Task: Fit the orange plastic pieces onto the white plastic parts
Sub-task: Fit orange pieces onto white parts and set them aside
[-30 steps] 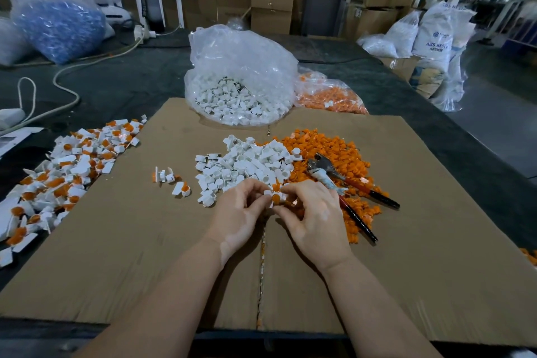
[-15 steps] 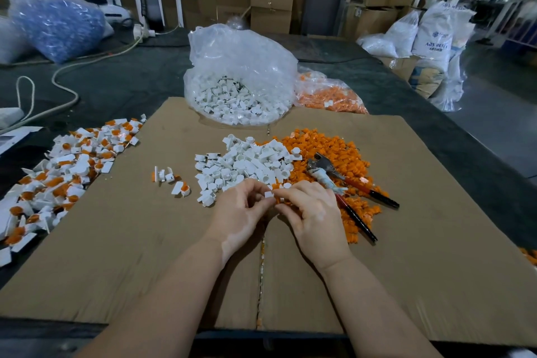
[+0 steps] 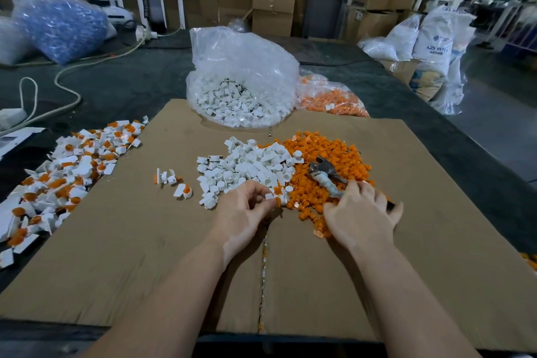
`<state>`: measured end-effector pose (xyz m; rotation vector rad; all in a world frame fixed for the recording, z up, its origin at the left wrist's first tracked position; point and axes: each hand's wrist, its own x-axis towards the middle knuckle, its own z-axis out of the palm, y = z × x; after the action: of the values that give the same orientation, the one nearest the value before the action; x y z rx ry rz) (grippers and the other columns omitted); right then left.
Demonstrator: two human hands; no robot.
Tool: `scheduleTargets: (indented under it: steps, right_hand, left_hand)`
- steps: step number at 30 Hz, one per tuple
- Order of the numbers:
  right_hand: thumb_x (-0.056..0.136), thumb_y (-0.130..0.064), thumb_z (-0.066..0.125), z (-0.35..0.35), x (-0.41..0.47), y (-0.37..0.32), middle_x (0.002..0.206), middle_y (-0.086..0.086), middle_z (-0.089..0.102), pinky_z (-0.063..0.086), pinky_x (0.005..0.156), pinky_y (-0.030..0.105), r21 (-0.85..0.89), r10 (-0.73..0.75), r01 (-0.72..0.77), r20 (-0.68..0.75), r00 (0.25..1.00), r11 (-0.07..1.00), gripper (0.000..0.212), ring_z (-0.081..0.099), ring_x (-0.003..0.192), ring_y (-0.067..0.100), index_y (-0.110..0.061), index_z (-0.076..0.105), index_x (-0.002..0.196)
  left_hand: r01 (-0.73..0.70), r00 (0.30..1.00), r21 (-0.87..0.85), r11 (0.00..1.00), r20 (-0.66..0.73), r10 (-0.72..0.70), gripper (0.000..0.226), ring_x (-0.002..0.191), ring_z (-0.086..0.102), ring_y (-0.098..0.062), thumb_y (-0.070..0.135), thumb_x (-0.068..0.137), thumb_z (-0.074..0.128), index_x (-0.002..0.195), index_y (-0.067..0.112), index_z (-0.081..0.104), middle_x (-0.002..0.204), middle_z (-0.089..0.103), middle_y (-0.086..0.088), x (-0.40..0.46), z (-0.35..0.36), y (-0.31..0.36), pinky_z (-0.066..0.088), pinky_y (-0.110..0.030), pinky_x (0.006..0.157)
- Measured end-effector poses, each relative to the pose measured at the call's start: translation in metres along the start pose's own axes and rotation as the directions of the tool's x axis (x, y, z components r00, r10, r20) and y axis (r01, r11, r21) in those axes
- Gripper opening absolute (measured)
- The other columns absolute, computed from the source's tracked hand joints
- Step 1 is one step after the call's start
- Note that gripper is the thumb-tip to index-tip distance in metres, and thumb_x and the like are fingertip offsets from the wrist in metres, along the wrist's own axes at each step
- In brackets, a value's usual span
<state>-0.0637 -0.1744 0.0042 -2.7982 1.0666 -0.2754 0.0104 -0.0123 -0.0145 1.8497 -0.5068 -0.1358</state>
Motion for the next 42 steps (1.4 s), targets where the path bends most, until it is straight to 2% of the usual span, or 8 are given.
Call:
scheduleTargets:
  steps: [7,16,19,21,24,31,35,42]
  right_hand:
    - [0.087,-0.041,0.041,-0.012,0.014,0.004,0.145,0.007,0.03,0.003,0.108,0.061,-0.044,0.045,-0.036,0.2,0.979,0.998,0.054,0.024,0.134,0.028,-0.017,0.034,0.135]
    - [0.089,-0.043,0.044,-0.008,0.017,0.009,0.131,0.009,0.04,0.004,0.109,0.06,-0.067,-0.016,0.022,0.09,0.996,0.997,0.038,0.032,0.126,0.028,-0.016,0.046,0.117]
    - [0.091,-0.042,0.044,-0.01,0.013,0.012,0.124,0.009,0.046,0.023,0.106,0.05,-0.03,-0.078,0.08,0.045,0.996,0.996,0.035,0.039,0.119,0.028,-0.014,0.043,0.112]
    - [0.093,-0.043,0.041,-0.016,0.01,0.01,0.116,0.009,0.051,0.038,0.09,0.04,0.025,-0.138,0.138,0.003,0.99,0.99,0.035,0.045,0.109,0.027,-0.012,0.044,0.108]
    - [0.094,-0.045,0.039,-0.031,0.001,0.0,0.106,0.006,0.052,0.04,0.08,0.037,0.116,-0.215,0.214,-0.006,0.977,0.97,0.034,0.048,0.104,0.026,-0.012,0.047,0.101]
    - [0.098,-0.036,0.038,-0.051,-0.014,-0.019,0.07,0.005,0.042,0.026,0.053,0.032,0.431,-0.42,0.255,0.346,0.839,0.865,0.037,0.041,0.064,0.021,-0.011,0.044,0.072]
    - [0.098,-0.034,0.039,-0.047,-0.018,-0.02,0.073,0.01,0.045,0.028,0.059,0.031,0.481,-0.422,0.195,0.426,0.8,0.855,0.034,0.041,0.064,0.02,-0.01,0.049,0.076]
    - [0.093,-0.033,0.04,-0.05,-0.02,-0.022,0.074,0.01,0.041,0.027,0.062,0.035,0.581,-0.419,0.05,0.521,0.744,0.812,0.026,0.038,0.067,0.02,-0.014,0.046,0.078]
  left_hand:
    - [0.001,1.0,-0.03,1.0,0.014,0.0,0.014,0.057,0.051,0.0,0.011,0.084,0.066,0.078,0.021,0.058,0.067,0.057,0.003,-0.002,0.0,0.003,0.038,-0.006,0.053]
    - [-0.001,1.0,0.006,1.0,0.006,0.001,0.017,0.057,0.049,0.0,0.011,0.084,0.066,0.076,0.024,0.057,0.066,0.056,0.005,0.0,-0.001,0.003,0.038,-0.007,0.054]
    - [0.014,1.0,-0.004,1.0,-0.001,-0.014,0.015,0.058,0.049,-0.002,0.011,0.084,0.066,0.077,0.022,0.058,0.066,0.056,0.003,0.001,0.0,0.002,0.038,-0.007,0.054]
    - [0.042,0.999,-0.041,0.998,-0.006,-0.042,0.01,0.063,0.052,-0.01,0.01,0.084,0.066,0.08,0.017,0.06,0.07,0.059,-0.005,0.002,-0.001,0.001,0.04,-0.012,0.056]
    - [0.11,0.994,-0.17,0.979,-0.006,-0.113,0.006,0.056,0.052,-0.01,0.008,0.083,0.066,0.083,0.008,0.06,0.07,0.06,-0.013,0.005,-0.002,0.003,0.043,-0.018,0.055]
    - [0.271,0.955,-0.438,0.857,0.011,-0.297,0.007,0.047,0.057,-0.01,0.005,0.084,0.066,0.079,0.004,0.06,0.055,0.063,-0.003,0.014,-0.004,0.015,0.047,-0.019,0.044]
    - [0.333,0.935,-0.456,0.826,0.047,-0.351,0.008,0.049,0.055,-0.014,0.005,0.085,0.063,0.077,0.005,0.061,0.057,0.064,-0.006,0.019,-0.003,0.018,0.052,-0.029,0.059]
    - [0.381,0.91,-0.438,0.814,0.022,-0.413,0.009,0.043,0.054,-0.01,0.0,0.085,0.061,0.077,0.002,0.059,0.049,0.061,-0.002,0.022,-0.003,0.017,0.051,-0.022,0.052]
